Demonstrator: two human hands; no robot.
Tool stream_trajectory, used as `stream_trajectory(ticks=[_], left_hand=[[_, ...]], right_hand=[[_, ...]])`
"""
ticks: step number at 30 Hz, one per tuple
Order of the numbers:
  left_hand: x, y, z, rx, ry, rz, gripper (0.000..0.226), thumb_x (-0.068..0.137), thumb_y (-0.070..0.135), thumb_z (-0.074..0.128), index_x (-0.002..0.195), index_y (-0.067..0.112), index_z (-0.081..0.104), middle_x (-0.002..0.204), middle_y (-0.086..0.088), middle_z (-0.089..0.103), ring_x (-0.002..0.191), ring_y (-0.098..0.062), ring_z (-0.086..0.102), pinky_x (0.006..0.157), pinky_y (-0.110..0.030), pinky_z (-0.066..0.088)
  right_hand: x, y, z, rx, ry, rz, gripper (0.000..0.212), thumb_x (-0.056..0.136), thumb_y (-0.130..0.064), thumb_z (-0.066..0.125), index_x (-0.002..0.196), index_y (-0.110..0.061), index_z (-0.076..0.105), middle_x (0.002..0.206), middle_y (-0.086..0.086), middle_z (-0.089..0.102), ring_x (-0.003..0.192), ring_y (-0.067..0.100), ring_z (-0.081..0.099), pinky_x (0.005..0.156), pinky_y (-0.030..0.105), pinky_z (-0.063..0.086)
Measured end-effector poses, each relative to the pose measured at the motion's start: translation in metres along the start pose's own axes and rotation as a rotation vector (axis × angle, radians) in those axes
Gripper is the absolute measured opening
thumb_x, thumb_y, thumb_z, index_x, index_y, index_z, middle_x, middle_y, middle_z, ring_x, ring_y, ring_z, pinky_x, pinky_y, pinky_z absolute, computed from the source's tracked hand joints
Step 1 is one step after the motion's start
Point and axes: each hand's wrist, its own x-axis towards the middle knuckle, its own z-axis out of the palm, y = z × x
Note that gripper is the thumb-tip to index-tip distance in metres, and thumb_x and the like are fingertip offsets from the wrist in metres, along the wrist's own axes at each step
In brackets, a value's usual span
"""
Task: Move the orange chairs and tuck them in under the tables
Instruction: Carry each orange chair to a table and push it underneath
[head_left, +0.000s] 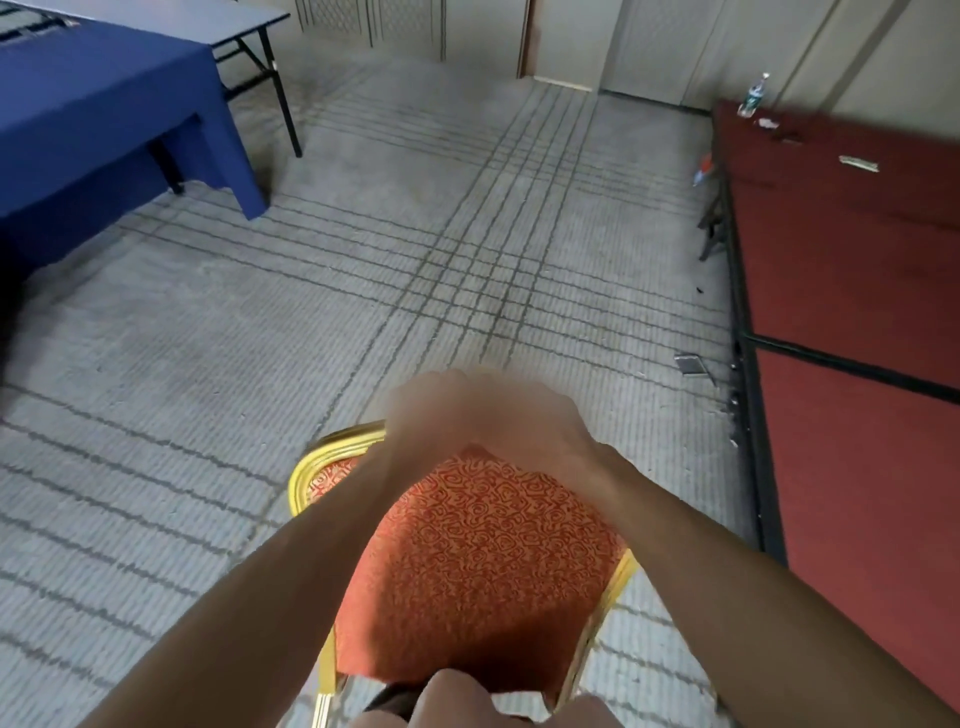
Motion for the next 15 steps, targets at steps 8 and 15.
stream_trajectory(ticks=[8, 15], left_hand=[[0.105, -0.033, 0.025, 0.04, 0.129, 0.091, 0.013, 0.081, -0.002, 0.054, 0.072, 0.008, 0.052, 0.054, -0.005, 0.036, 0.041, -0.014, 0.027, 0.036, -0.022, 0.029], [0.193, -0.062, 0.015, 0.073, 0.114, 0.015, 0.028, 0.094, 0.014, 0.046, 0.067, 0.016, 0.054, 0.055, -0.001, 0.038, 0.044, -0.02, 0.037, 0.043, -0.027, 0.024]], right_hand=[[0.095, 0.033, -0.05, -0.099, 0.009, -0.028, 0.018, 0.083, -0.039, 0.063, 0.085, -0.021, 0.061, 0.07, -0.007, 0.059, 0.065, 0.015, 0.059, 0.054, 0.029, 0.042], [0.159, 0.049, -0.104, -0.18, 0.189, -0.153, 0.023, 0.083, -0.04, 0.059, 0.075, -0.018, 0.058, 0.059, -0.004, 0.054, 0.056, 0.019, 0.054, 0.057, 0.032, 0.043]])
